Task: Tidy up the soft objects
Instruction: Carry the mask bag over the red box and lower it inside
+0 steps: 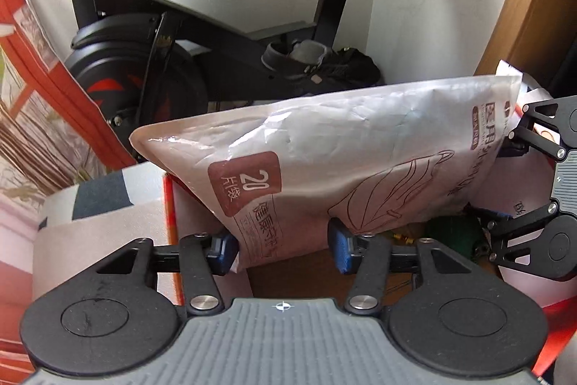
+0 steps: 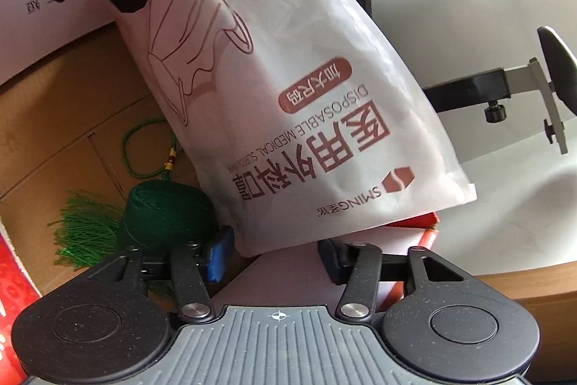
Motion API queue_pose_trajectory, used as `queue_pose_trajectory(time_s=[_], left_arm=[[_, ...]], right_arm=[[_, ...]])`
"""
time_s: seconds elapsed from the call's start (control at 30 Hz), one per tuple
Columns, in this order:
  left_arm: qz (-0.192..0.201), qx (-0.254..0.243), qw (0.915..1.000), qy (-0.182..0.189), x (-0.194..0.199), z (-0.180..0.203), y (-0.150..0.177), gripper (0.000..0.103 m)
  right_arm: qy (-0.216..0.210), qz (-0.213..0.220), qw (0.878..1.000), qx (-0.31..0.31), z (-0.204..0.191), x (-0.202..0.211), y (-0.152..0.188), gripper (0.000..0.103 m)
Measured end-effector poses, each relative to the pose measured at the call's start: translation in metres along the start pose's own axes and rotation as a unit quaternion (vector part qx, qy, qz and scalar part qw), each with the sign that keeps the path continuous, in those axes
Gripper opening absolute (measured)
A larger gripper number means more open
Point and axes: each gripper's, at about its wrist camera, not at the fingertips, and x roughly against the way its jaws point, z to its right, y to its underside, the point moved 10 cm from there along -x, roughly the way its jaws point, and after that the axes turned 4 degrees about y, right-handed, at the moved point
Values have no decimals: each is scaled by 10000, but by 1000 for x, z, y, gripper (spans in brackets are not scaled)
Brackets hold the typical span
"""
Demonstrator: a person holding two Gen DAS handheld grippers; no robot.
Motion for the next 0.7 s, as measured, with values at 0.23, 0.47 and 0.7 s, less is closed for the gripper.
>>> queue_pose_trajectory(time_s=[0.23,0.47,0.7], left_arm=[[137,-125,9998,-96,12,6,2,63],[388,-55,9991,-170,25,-2,-3,59],[993,52,9947,-247,39,-5,-22,19]], right_arm=[[87,214,9996,-175,14,21,1,64],[256,603,9960,-602,40,46,-10,64],[355,981,9898,-973,63,59,-21,45]])
